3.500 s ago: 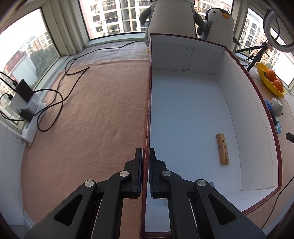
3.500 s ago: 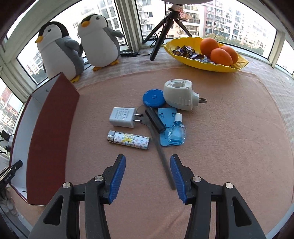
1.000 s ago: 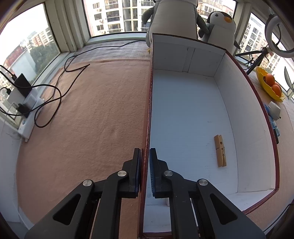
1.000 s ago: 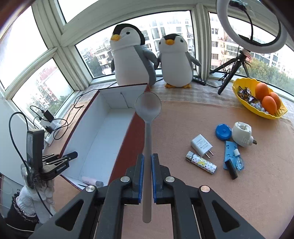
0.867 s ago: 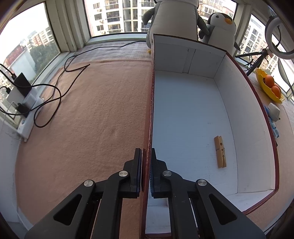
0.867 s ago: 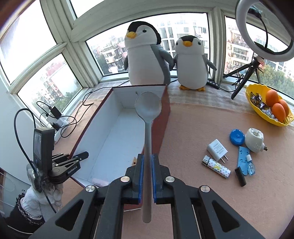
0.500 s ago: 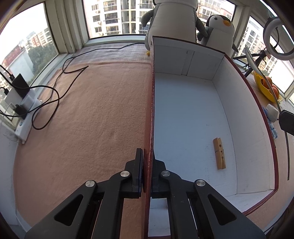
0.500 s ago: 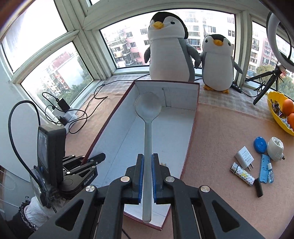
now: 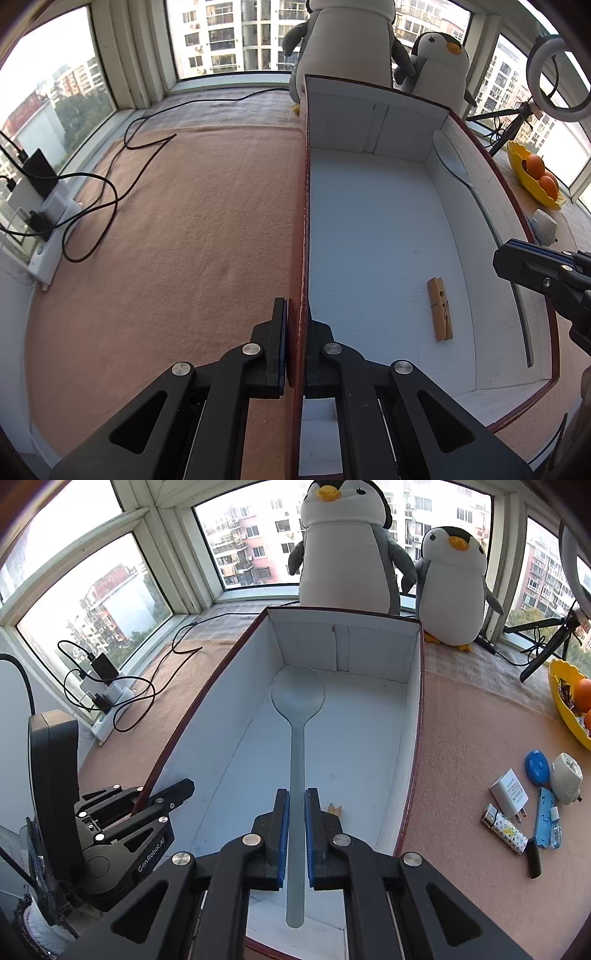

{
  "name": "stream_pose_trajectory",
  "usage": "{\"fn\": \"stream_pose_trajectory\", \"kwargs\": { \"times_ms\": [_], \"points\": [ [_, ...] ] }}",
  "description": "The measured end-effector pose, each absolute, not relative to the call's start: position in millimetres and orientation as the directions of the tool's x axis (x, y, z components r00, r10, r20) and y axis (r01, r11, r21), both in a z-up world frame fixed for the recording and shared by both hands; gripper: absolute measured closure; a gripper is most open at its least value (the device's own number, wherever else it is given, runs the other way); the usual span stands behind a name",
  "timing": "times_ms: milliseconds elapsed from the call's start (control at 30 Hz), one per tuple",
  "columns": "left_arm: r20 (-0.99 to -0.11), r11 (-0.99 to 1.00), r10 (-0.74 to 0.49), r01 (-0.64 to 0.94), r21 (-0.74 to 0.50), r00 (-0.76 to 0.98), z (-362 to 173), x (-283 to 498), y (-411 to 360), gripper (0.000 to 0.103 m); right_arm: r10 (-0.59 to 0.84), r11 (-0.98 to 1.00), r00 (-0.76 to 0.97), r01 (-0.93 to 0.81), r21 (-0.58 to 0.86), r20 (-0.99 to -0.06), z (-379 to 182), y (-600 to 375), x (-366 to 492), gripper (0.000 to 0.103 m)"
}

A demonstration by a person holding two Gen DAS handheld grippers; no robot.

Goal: Organize rigid objects

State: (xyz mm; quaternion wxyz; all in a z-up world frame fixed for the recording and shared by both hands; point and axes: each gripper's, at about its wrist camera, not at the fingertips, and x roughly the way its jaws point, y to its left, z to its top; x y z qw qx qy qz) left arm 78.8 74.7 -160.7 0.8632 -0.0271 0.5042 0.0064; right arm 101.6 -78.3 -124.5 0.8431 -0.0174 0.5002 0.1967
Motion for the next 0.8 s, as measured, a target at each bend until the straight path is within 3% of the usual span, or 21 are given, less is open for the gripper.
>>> {"fn": "stream_pose_trajectory", "kwargs": {
  "times_ms": [233,367,800],
  "points": [
    [-0.871,0.998,-0.015,-0.039,-0.039,0.491,-160.9,79.0,74.5,0.099,0.332,0.912,0.411,-0.370,0.178,-0.849,-126.7,-74.4,100.8,0.095],
    [-0.872,0.999,-0.012,-0.038,-0.035,0.490,-160.4,79.1,74.6,0.099,0.343,0.909,0.430,-0.375,0.180,-0.835,-122.0,-76.7,98.7,0.055],
    [-0.876,0.999,0.002,-0.036,-0.017,0.483,-159.8,80.3,71.9,0.099,0.369,0.916,0.475,-0.331,0.227,-0.799,-105.3,-115.9,97.9,0.053]
  ]
}}
